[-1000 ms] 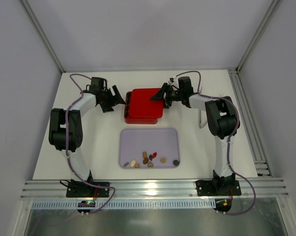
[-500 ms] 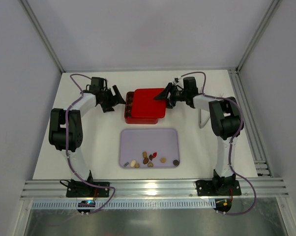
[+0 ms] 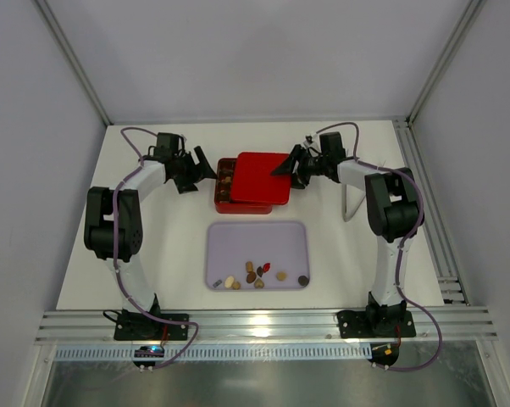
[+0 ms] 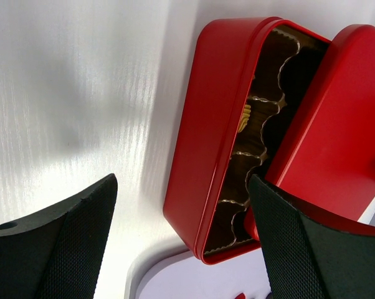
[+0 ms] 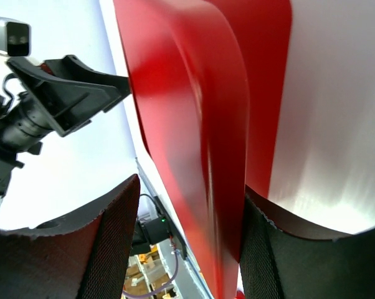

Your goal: Pack the chocolate

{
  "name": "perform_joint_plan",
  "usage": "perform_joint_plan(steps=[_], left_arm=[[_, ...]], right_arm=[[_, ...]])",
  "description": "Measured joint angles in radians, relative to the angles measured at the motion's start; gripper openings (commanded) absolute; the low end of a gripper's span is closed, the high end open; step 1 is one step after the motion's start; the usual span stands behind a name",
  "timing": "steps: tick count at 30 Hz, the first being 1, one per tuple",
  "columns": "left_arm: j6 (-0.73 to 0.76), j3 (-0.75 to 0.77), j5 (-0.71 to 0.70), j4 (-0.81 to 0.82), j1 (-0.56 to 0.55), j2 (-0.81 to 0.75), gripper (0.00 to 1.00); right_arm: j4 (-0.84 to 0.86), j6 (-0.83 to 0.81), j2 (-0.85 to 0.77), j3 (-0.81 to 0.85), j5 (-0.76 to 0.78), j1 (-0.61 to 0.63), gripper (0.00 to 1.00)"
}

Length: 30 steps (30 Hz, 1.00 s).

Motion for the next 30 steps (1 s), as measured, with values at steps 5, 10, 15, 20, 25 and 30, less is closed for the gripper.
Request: perform_joint_plan(steps=[5,10,15,20,25,30], left_arm=[[-0.005,0.000,0.008,0.010,0.000,0.000,0.84],[-0.015,0.000,0.020,0.014,0.000,0.002,0.84],[-0.024,0.000,0.034,0.028,0.000,0.011,0.86],[-0.030,0.000,0.050,0.043,-0.002,0.017,0.86],[-0.049,0.000,0.066,0.074,-0.003,0.019,0.86],[-0.058,0.000,0.077,0.099,-0.008,0.025,0.87]], right_arm=[[-0.090,-0.051,0.000,0.040,0.032,0.002,0.61],[-0.172,-0.096,0.002,0.100,0.064,0.012,0.61],[-0.223,-0.131,0.020,0.174,0.089,0.033,0.61],[-0.266,-0.152,0.058,0.208,0.114,0.051,0.61],[-0.300,-0.167,0.085,0.212,0.134,0.061,0.61],[-0.346,-0.187,0.094,0.231,0.164,0.072,0.61]])
